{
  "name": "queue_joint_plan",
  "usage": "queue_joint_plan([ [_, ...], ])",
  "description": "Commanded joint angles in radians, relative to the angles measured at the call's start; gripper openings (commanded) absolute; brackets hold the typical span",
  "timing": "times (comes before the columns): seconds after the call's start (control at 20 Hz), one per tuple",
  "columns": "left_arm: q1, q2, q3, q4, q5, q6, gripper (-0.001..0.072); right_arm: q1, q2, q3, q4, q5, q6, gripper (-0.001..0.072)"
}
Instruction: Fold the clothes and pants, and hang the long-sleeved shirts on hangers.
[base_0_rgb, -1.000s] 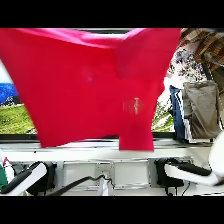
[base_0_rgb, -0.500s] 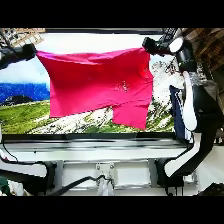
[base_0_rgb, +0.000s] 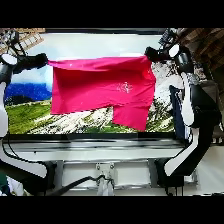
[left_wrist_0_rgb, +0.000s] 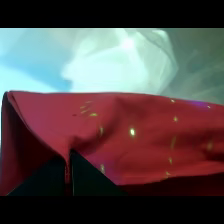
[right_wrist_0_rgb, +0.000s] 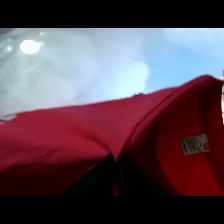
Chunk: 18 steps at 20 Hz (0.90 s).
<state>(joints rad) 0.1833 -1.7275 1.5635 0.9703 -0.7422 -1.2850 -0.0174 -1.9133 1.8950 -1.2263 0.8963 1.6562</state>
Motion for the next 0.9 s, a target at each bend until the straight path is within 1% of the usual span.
queue_joint_plan([
  [0.0, 0.006, -0.005, -0.019, 0.070, -0.141, -0.051, -0.0001, -0.016, 0.000, 0.001, -0.106, 0.235, 0.000, 0.0029],
  [0.1, 0.005, -0.005, -0.034, 0.097, -0.187, -0.051, -0.0001, -0.021, 0.000, 0.001, -0.148, 0.305, -0.018, 0.0029],
  [0.2, 0.005, -0.005, -0.053, 0.097, -0.200, -0.051, -0.0001, -0.020, -0.001, 0.001, -0.185, 0.335, -0.050, 0.0029],
  [0.3, 0.004, -0.010, -0.068, 0.095, -0.211, -0.051, 0.0001, -0.020, -0.003, -0.003, -0.192, 0.338, -0.064, 0.0030],
  [0.5, 0.002, -0.039, -0.069, 0.096, -0.299, -0.051, 0.0003, -0.020, -0.009, -0.003, -0.188, 0.389, -0.079, 0.0032],
  [0.65, 0.002, -0.041, -0.069, 0.102, -0.296, -0.051, 0.0003, -0.020, -0.009, -0.019, -0.199, 0.430, -0.078, 0.0032],
  [0.7, 0.004, -0.041, -0.069, 0.104, -0.303, -0.051, 0.0005, -0.020, -0.009, -0.034, -0.198, 0.434, -0.078, 0.0069],
  [0.75, 0.006, -0.041, -0.069, 0.100, -0.322, -0.051, 0.0008, -0.020, -0.008, -0.048, -0.192, 0.450, -0.076, 0.0311],
  [0.8, 0.007, -0.039, -0.069, 0.100, -0.348, -0.051, 0.0100, -0.020, -0.006, -0.053, -0.192, 0.467, -0.068, 0.0518],
  [0.85, 0.011, -0.034, -0.069, 0.100, -0.372, -0.051, 0.0206, -0.020, 0.000, -0.053, -0.200, 0.485, -0.044, 0.0514],
])
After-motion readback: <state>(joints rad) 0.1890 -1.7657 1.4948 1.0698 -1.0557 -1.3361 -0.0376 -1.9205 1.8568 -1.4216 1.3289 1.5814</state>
